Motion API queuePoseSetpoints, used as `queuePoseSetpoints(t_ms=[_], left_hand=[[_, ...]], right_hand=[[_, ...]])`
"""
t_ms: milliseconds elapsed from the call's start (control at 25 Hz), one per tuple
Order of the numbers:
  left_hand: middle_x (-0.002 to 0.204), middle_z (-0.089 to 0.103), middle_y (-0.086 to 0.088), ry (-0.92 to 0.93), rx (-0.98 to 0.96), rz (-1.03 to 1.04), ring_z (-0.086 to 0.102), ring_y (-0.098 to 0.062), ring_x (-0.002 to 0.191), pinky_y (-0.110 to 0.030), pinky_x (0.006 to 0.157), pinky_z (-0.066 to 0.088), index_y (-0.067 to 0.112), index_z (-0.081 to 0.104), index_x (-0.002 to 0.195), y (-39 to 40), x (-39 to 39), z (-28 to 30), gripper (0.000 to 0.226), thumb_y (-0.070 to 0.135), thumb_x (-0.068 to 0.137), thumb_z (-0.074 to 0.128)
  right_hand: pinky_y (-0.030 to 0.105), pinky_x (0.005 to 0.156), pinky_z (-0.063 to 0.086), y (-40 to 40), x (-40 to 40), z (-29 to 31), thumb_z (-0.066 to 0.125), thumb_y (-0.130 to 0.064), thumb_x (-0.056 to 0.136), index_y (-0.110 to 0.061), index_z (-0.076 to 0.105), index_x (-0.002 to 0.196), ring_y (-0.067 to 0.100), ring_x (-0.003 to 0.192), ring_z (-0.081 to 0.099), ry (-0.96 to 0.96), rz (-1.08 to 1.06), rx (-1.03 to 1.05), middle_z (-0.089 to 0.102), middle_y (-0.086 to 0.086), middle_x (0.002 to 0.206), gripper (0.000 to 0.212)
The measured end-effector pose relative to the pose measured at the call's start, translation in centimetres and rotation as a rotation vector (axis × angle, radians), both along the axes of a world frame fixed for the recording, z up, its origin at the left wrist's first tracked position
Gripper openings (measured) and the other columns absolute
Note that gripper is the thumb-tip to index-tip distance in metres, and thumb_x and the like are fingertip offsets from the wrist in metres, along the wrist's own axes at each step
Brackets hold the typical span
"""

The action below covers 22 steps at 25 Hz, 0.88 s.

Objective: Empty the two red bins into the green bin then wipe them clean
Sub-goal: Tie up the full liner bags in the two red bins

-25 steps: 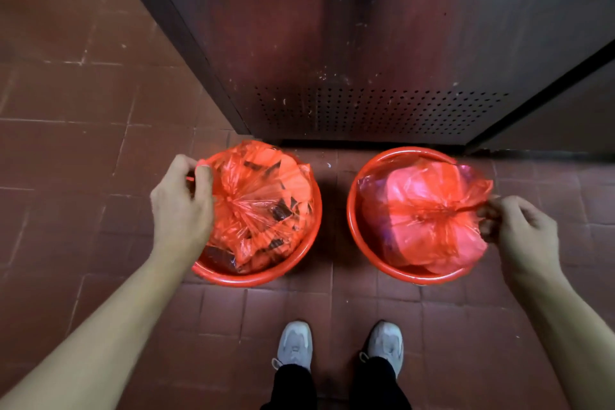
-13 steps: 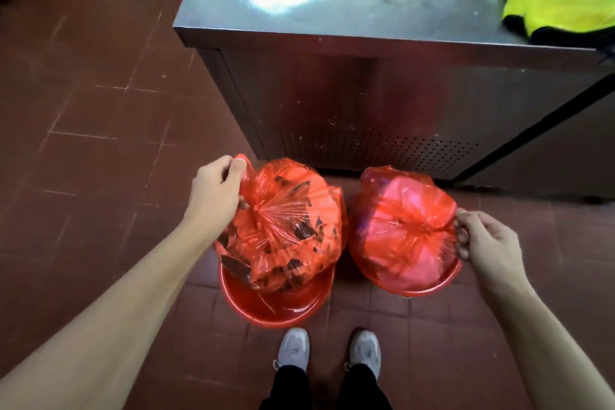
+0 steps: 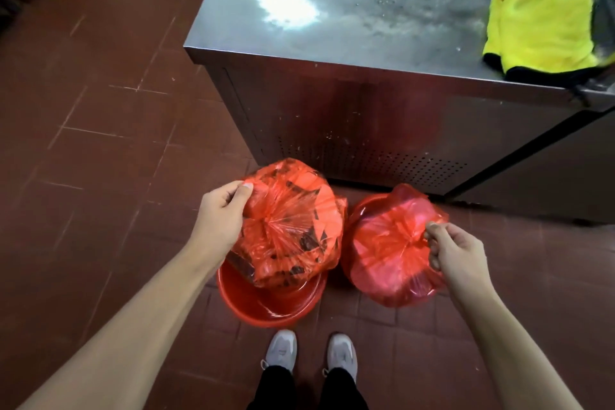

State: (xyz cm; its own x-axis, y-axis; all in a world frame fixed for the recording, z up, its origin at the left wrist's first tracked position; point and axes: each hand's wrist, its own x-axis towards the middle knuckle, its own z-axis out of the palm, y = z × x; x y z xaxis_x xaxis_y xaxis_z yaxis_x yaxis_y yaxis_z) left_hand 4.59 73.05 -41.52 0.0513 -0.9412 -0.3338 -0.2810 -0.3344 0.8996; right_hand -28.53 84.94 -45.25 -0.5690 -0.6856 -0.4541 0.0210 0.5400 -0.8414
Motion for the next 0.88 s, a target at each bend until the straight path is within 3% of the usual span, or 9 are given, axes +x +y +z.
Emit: queuePoseSetpoints(t_ms=[160,280,480,680,880], left_hand=[[0.079,0.075,0.004,0.029,-0.028,0.132,0.067,-0.014,0.080,-0.038,0.084,0.054,0.026,0.079,0.076,0.8,-1.5,2.8,0.032,0.019,0.101,0.060],[0.076,0.074,-0.002,0.080,0.015,0.282,0.065,-0.016,0.078,-0.035,0.080,0.053,0.021,0.079,0.071,1.5,-2.2,4.5,0.030,0.026,0.098,0.067],[0.052,0.051,0.005,-0.089,0.034,0.289,0.045,-0.010,0.052,-0.031,0.062,0.037,0.021,0.063,0.055,3.9,-2.5,6.2,0.047,0.035,0.099,0.061],[0.057,0.064,0.004,-0.071,0.019,0.210,0.046,-0.013,0.051,-0.026,0.050,0.035,0.018,0.076,0.077,6.4,-2.1,8.5,0.032,0.028,0.102,0.058],[0.060,0.054,0.004,-0.082,-0.018,0.253,0.048,-0.010,0.055,-0.023,0.055,0.042,0.032,0.077,0.080,7.6,-0.9,11.5,0.028,0.026,0.101,0.060]], right_hand=[[0.033,0.054,0.030,-0.5,-0.8,2.0,0.064,-0.031,0.089,-0.019,0.067,0.063,0.018,0.053,0.036,0.006,0.030,0.029,0.044,0.003,0.055,0.029],[0.034,0.056,0.031,-0.7,-1.1,3.4,0.064,-0.036,0.082,-0.022,0.069,0.061,0.018,0.055,0.038,0.003,0.066,0.048,0.046,0.001,0.053,0.025],[0.040,0.063,0.036,0.2,-1.3,5.0,0.063,-0.037,0.083,-0.020,0.069,0.063,0.020,0.057,0.043,0.035,0.109,0.086,0.050,-0.002,0.052,0.027],[0.034,0.058,0.033,0.1,-0.8,7.1,0.061,-0.024,0.095,-0.012,0.066,0.069,0.019,0.051,0.038,-0.003,0.162,0.088,0.044,-0.007,0.046,0.030],[0.030,0.051,0.028,-1.4,1.0,9.9,0.059,-0.018,0.097,-0.010,0.066,0.069,0.014,0.045,0.034,-0.039,0.271,0.044,0.041,-0.011,0.044,0.030]])
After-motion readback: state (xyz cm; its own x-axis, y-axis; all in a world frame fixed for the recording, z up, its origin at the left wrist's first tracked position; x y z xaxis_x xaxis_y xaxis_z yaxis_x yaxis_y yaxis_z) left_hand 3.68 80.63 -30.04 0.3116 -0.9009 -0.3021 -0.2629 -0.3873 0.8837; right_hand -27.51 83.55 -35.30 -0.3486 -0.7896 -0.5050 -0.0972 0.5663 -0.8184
